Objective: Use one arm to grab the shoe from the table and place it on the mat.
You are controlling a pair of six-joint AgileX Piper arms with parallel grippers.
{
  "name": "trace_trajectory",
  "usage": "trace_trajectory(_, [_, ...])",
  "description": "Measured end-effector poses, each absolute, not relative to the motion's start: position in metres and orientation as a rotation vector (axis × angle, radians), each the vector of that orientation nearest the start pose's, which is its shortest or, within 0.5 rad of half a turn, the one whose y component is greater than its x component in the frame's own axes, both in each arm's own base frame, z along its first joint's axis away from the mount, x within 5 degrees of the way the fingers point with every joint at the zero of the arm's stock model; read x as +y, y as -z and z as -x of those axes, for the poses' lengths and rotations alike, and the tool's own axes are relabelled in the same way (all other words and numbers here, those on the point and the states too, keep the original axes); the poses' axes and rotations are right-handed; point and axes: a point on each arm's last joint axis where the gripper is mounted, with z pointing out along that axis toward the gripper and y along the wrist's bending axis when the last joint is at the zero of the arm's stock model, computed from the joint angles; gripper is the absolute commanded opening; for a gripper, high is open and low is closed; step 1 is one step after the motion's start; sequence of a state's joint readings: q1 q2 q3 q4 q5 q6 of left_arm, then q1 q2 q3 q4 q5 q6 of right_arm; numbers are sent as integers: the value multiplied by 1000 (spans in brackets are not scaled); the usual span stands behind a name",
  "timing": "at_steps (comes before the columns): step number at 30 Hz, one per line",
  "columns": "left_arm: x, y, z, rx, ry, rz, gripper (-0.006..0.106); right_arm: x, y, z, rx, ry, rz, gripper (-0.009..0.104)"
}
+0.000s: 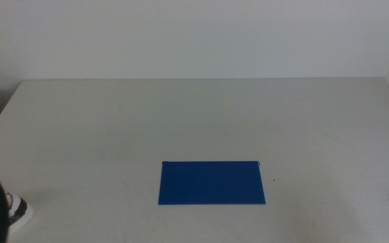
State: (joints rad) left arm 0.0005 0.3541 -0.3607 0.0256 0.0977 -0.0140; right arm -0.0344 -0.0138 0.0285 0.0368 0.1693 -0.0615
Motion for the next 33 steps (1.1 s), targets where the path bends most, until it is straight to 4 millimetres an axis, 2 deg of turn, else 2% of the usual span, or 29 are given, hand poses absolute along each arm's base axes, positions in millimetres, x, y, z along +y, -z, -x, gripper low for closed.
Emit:
trace_trajectory(8, [0,-351,-113,1591,11,12,93,-1,-189,-56,1668,40,-3,66])
trace_trajectory(13, [0,-372,-124,1698,10,12,93,-1,-189,-56,1668,40,-3,66])
trace_trajectory(17, [0,-385,-125,1818,16,16,93,-1,-189,-56,1668,40,-3,66])
trace_trajectory(23, [0,-403,-117,2095,8,15,93,-1,-189,-56,1668,40,-3,66])
trace_trajectory(28, [3,-419,-115,2267,-45,-13,93,-1,-189,-56,1668,40,-3,66])
trace_trajectory(33, [3,-414,-122,2403,-92,-114,93,-1,-189,-56,1668,40,-3,66])
